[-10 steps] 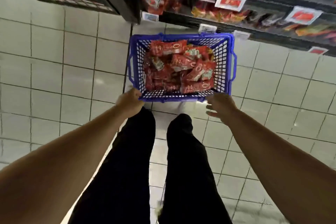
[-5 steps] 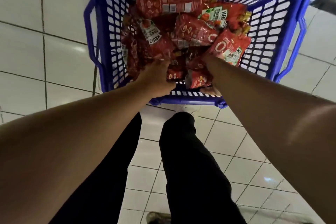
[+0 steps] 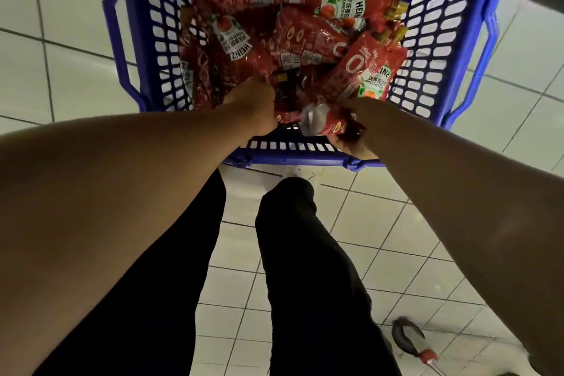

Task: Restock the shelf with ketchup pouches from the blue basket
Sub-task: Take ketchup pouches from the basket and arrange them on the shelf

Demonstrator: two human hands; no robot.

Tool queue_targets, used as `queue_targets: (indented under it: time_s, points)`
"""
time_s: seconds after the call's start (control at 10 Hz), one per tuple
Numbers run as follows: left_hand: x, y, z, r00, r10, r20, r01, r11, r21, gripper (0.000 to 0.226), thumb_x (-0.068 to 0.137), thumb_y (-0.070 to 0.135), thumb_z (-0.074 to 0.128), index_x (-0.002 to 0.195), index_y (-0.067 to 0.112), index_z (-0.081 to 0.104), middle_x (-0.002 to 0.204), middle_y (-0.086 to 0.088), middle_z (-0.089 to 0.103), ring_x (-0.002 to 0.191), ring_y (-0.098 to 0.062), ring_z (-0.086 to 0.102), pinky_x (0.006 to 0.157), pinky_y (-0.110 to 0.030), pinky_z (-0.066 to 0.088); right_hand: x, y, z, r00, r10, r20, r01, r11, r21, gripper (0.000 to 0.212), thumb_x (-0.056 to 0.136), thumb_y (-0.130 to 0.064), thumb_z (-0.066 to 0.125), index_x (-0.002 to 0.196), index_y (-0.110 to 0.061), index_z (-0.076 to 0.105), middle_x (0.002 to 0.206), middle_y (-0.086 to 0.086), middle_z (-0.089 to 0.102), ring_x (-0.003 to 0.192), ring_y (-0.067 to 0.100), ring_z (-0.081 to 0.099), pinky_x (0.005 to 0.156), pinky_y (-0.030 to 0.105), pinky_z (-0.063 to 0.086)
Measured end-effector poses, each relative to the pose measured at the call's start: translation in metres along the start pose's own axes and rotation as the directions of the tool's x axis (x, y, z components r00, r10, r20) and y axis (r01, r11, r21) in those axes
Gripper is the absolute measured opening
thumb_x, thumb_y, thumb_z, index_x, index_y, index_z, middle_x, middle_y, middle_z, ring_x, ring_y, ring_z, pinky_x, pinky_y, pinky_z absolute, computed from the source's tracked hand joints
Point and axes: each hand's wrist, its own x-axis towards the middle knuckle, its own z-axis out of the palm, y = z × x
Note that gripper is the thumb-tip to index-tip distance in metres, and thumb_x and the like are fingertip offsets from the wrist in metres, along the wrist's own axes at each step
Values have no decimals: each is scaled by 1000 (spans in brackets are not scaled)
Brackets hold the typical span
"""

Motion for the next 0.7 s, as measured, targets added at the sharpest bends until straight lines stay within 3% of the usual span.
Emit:
queue_targets:
  time_s: [0.1, 0.2, 0.3, 0.4, 0.5, 0.6, 0.7]
  points:
    - [-15, 3, -14, 999, -20, 44, 19, 1000, 13, 47, 83, 28, 76, 122, 6, 60, 115, -13, 63, 102, -31, 62, 88, -40, 55, -22, 6, -19, 1000, 18, 10, -19, 990, 139, 7, 88, -19, 66, 92, -13, 66, 65, 5, 71, 48, 18, 66, 53, 25, 56]
    - [-40, 0, -35, 998, -29, 52, 30, 1000, -5, 37, 86, 28, 72, 112, 6, 59, 94, -9, 61, 83, -25, 61, 69, -33, 55, -52, 18, -34, 996, -39, 79, 22, 978, 206, 10, 84, -13, 63, 94, -17, 65, 79, 1, 74, 63, 19, 72, 63, 29, 60]
    - [-67, -17, -65, 992, -87, 92, 92, 994, -53, 26, 84, 29, 73, 98, 14, 57, 75, -2, 51, 63, -15, 47, 56, -26, 40, -97, 32, -45, 973, -119, 196, 49, 943, 329, 22, 83, -11, 67, 105, -14, 67, 88, 4, 77, 76, 23, 76, 72, 40, 61]
    - [-112, -35, -100, 973, -117, 199, 155, 970, -186, 38, 74, 31, 81, 107, 20, 64, 86, -1, 63, 69, -16, 59, 67, -29, 49, -149, 41, -48, 945, -209, 252, 93, 910, 403, 27, 86, -6, 58, 112, -8, 65, 100, 11, 77, 91, 30, 75, 85, 54, 58]
    - [-166, -56, -141, 949, -21, 314, 171, 871, -460, 38, 68, 26, 85, 102, 30, 67, 99, -1, 74, 75, -13, 74, 59, -25, 56, -215, 51, -47, 907, -300, 296, 166, 900, 403, 38, 88, -3, 50, 125, -6, 58, 114, 16, 73, 100, 35, 73, 69, 49, 61]
    - [-214, -52, -174, 940, 32, 339, 197, 761, -618, 53, 66, 20, 87, 113, 38, 68, 115, -2, 74, 97, -18, 75, 71, -31, 61, -286, 58, -49, 866, -378, 327, 213, 871, 442, 55, 84, 0, 52, 139, -7, 50, 131, 18, 65, 111, 37, 67, 71, 52, 61]
    - [-288, -33, -214, 933, 187, 308, 111, 663, -741, 75, 68, 24, 94, 133, 35, 59, 130, -5, 68, 117, -27, 68, 88, -41, 58, -360, 64, -60, 811, -479, 336, 316, 842, 437, 73, 70, -1, 64, 141, -8, 50, 135, 18, 63, 119, 38, 64, 95, 61, 52]
